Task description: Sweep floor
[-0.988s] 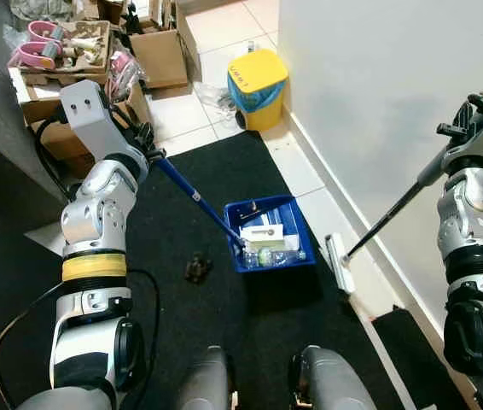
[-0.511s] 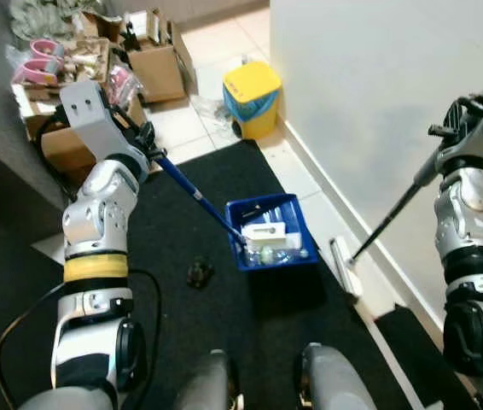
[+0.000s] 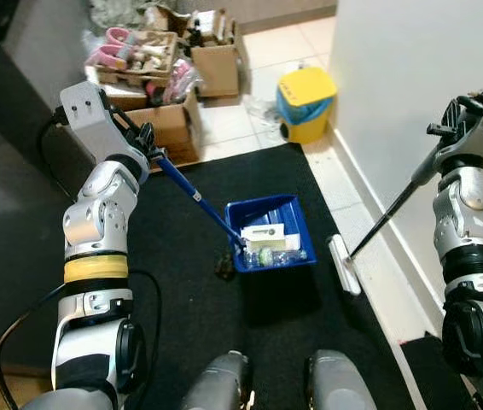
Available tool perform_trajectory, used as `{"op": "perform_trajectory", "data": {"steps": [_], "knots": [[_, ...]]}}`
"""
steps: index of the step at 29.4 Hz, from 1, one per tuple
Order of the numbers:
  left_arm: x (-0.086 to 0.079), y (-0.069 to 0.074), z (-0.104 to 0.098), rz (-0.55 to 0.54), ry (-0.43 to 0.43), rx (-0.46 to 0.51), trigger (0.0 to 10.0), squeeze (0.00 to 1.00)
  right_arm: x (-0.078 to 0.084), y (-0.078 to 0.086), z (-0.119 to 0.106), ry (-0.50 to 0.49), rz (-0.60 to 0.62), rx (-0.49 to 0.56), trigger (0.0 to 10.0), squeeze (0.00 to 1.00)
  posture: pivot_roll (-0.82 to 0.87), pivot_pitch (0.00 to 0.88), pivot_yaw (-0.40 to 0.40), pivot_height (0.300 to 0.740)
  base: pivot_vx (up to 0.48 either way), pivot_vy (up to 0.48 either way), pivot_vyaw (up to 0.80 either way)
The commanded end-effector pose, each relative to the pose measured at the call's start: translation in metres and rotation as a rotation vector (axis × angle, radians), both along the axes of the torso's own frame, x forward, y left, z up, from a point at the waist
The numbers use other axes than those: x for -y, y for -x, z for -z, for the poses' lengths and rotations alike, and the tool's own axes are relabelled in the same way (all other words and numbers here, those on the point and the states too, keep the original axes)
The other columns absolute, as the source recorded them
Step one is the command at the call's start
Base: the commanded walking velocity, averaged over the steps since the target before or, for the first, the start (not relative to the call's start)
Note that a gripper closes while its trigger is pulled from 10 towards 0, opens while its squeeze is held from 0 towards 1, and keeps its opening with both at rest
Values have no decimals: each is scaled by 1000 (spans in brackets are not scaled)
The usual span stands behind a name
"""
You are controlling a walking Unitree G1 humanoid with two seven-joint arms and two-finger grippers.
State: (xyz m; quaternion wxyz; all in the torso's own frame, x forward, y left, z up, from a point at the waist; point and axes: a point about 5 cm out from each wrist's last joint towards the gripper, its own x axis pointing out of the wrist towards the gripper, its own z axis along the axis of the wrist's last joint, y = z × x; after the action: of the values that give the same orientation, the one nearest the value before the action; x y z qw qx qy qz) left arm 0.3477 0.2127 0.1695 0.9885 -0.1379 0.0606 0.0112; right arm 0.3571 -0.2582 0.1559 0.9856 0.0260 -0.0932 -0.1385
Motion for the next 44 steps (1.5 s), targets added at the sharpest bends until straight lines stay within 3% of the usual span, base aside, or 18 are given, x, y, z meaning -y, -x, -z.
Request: {"op": "perform_trajectory", "data": {"steps": [1, 27, 44], "knots": [[0, 0, -10, -1, 9, 50, 10000, 0, 0, -2, -10, 0, 6, 40, 10000, 0, -35, 0, 48, 740, 0, 0, 800], [1, 0, -11, 5, 0, 46, 10000, 0, 5, -1, -7, 0, 42, 24, 10000, 0, -38, 0, 56, 740, 0, 0, 799], [0, 0, -7, 9, -24, 36, 10000, 0, 2, -2, -6, -6, 33, 17, 10000, 0, -38, 0, 56, 740, 0, 0, 0]]}}
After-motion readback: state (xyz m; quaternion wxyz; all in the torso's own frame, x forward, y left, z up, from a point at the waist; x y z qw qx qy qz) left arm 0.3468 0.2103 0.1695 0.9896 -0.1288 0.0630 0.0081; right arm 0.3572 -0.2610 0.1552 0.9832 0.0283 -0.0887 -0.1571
